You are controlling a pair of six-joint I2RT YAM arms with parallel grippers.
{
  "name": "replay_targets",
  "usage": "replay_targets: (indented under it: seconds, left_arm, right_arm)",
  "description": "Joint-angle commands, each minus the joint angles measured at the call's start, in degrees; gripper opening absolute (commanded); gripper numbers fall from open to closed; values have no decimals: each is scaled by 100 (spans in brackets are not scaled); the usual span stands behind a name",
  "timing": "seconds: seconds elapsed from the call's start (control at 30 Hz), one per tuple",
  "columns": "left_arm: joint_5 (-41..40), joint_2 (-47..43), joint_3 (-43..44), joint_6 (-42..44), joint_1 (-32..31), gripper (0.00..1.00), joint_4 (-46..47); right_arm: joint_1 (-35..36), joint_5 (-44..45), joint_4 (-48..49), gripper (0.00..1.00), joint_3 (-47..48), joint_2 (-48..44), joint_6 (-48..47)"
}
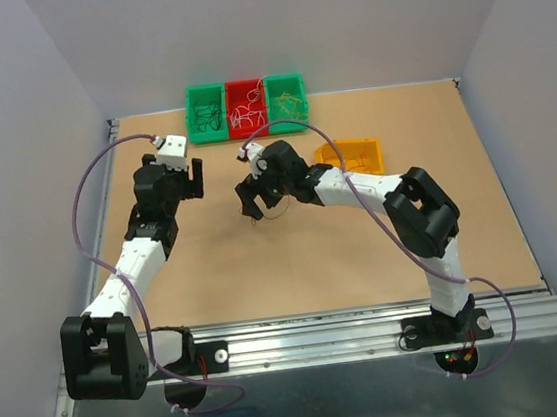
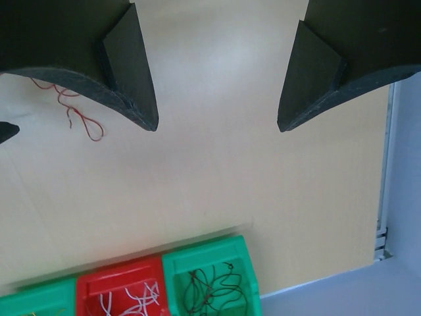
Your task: Untangle the cables
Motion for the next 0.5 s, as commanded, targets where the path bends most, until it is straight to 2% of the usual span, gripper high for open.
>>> replay_targets:
  seconds: [0.0,0.23,0.33,0.4,0.47]
  left_arm:
    - [316,-207,-34,-418,345,84,616]
    - [484,-190,-34,-401,408,84,643]
    - [519,-128,-7,-375,407,84,626]
    - [536,-128,-7,-366,425,84,617]
    - [563,-128,-7,-348,416,84,617]
  right_arm:
    - [-26,182,-323,96,789,538,-242]
    - [123,657,-780,89,1554,1197,-242]
    - [202,789,-956,78,1792,1347,-268]
    - [237,833,-1140,65,1880,1453,-321]
    - [255,807,-1342,46,1933,1471,-400]
